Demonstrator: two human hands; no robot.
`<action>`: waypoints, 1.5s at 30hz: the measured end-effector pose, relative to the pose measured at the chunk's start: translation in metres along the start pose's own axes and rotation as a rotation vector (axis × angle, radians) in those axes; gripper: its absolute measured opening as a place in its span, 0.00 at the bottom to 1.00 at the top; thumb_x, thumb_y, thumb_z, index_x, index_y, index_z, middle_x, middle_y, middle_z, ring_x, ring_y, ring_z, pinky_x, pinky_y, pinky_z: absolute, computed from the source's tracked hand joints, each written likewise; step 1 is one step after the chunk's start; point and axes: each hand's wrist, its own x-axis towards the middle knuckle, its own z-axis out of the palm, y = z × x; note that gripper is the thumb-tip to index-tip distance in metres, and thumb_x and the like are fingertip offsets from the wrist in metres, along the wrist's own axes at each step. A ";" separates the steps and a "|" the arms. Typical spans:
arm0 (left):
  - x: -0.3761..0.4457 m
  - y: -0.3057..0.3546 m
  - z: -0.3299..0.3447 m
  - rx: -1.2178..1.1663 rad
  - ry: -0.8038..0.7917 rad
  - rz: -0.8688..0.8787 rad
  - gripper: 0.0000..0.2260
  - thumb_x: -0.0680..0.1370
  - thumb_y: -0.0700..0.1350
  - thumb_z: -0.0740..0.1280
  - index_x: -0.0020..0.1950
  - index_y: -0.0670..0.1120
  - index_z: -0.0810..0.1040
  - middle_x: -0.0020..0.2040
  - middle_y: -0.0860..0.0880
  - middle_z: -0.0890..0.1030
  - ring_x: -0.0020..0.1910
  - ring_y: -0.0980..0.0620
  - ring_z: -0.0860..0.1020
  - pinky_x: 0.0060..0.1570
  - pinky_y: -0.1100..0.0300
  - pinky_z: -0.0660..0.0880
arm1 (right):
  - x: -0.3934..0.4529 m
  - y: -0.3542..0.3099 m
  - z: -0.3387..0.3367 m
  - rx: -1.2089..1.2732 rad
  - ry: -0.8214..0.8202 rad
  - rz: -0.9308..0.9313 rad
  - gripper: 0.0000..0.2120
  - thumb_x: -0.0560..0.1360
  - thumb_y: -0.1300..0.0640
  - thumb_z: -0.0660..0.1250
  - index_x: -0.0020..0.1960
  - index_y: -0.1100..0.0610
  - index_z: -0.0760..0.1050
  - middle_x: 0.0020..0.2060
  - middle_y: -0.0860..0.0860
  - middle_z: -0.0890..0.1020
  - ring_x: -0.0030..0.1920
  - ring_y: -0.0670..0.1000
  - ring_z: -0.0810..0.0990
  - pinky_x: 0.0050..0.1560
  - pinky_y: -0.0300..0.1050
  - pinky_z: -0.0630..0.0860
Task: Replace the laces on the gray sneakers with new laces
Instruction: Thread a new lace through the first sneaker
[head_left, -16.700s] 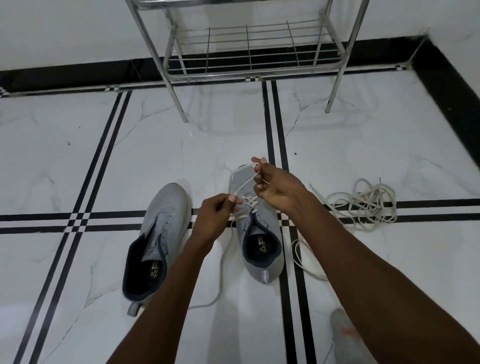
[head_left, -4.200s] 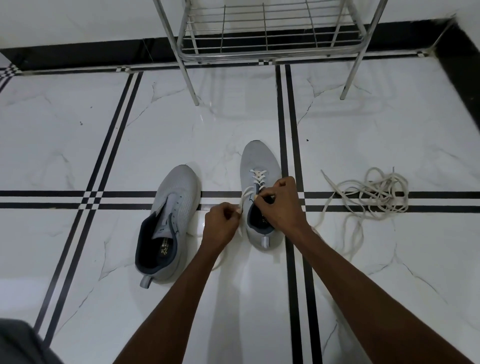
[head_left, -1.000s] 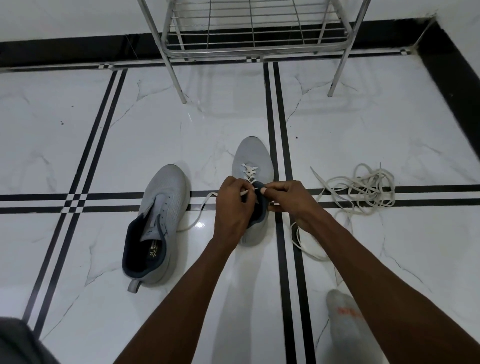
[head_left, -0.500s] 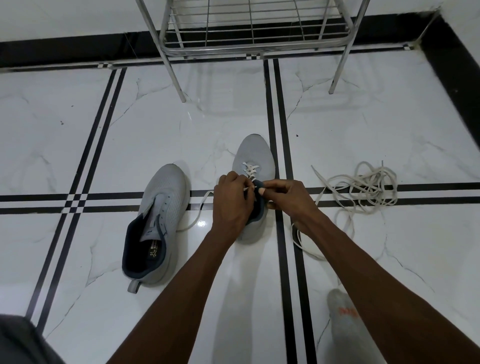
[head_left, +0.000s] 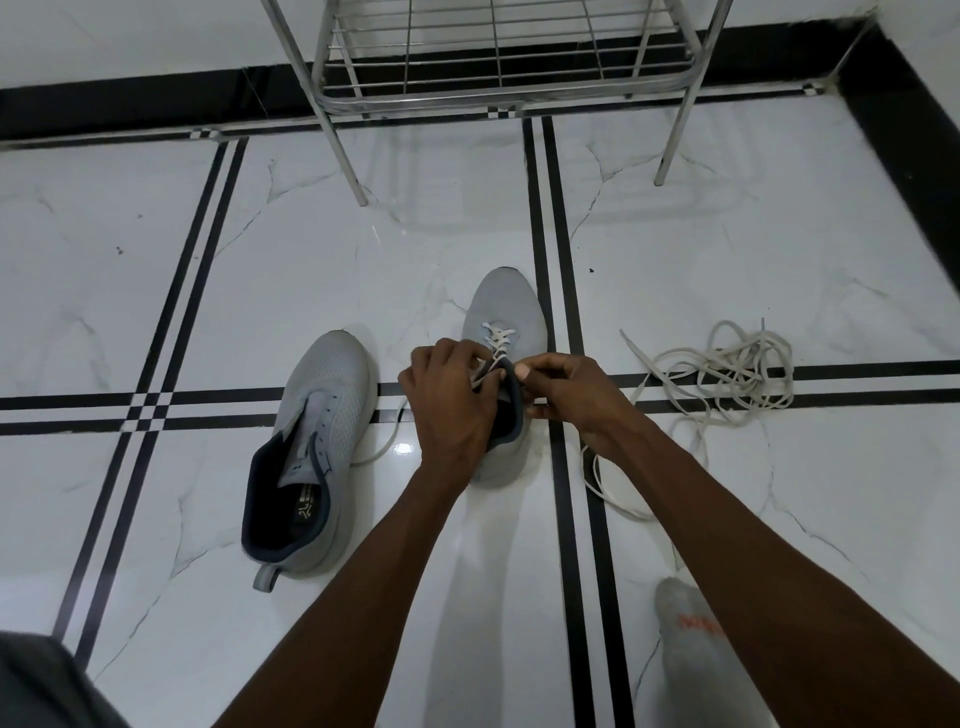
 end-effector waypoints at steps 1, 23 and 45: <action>-0.001 -0.001 -0.001 0.014 0.031 -0.008 0.08 0.74 0.49 0.74 0.51 0.51 0.81 0.52 0.52 0.80 0.56 0.48 0.72 0.53 0.53 0.64 | 0.002 -0.001 0.001 0.008 -0.003 0.014 0.10 0.78 0.56 0.71 0.56 0.60 0.83 0.45 0.57 0.84 0.43 0.50 0.82 0.43 0.43 0.82; -0.026 0.015 -0.002 0.013 0.007 -0.157 0.12 0.80 0.53 0.67 0.42 0.51 0.87 0.38 0.53 0.78 0.46 0.53 0.66 0.47 0.56 0.49 | -0.004 0.010 -0.025 -0.282 0.198 -0.022 0.09 0.82 0.61 0.61 0.52 0.66 0.76 0.46 0.63 0.84 0.43 0.57 0.86 0.51 0.53 0.84; -0.026 0.005 0.009 -0.305 0.026 -0.267 0.12 0.79 0.51 0.68 0.43 0.47 0.87 0.38 0.49 0.83 0.48 0.45 0.76 0.55 0.36 0.72 | -0.005 0.001 -0.015 -0.709 0.175 -0.440 0.10 0.79 0.55 0.70 0.58 0.56 0.83 0.50 0.50 0.85 0.47 0.48 0.82 0.49 0.29 0.71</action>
